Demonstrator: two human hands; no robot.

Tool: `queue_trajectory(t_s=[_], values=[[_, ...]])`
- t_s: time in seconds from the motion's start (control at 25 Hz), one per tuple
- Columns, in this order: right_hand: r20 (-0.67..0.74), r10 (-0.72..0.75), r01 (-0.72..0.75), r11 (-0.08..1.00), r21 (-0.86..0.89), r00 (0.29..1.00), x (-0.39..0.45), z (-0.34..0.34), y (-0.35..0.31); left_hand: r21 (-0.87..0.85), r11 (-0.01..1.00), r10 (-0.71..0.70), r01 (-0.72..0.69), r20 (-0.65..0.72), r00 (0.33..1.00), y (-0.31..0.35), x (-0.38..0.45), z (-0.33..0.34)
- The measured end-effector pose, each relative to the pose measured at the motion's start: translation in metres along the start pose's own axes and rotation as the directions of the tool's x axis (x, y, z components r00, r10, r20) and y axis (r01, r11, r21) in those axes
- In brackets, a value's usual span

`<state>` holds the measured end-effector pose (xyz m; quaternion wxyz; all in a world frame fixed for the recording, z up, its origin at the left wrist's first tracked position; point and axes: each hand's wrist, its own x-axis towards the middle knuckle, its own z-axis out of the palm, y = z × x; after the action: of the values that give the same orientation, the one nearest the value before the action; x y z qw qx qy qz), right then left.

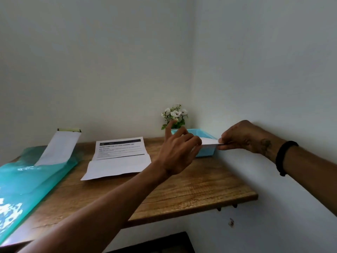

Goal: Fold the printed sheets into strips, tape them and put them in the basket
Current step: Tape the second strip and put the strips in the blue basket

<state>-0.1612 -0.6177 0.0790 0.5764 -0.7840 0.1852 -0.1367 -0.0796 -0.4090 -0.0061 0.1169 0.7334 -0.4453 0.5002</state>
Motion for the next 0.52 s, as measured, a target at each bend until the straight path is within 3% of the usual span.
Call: queue_trajectory(t_s=[0.12, 0.28, 0.4, 0.52], values=[[0.012, -0.206, 0.201, 0.933, -0.298, 0.978, 0.007, 0.002, 0.008, -0.005, 0.999, -0.038, 0.038, -0.026, 0.999, -0.006, -0.002, 0.006], [0.2, -0.536, 0.51, 0.525, -0.682, 0.82, 0.012, -0.001, 0.015, -0.013, 0.993, -0.119, 0.119, -0.033, 0.992, -0.014, 0.005, 0.013], [0.261, -0.654, 0.533, 0.258, -0.806, 0.71, 0.02, 0.002, 0.019, 0.02, 0.994, -0.109, 0.109, 0.0, 0.994, -0.016, 0.009, 0.018], [0.293, -0.679, 0.48, 0.1, -0.872, 0.674, 0.024, 0.008, 0.02, 0.042, 0.994, -0.101, 0.101, -0.002, 0.995, -0.019, 0.012, 0.024]])
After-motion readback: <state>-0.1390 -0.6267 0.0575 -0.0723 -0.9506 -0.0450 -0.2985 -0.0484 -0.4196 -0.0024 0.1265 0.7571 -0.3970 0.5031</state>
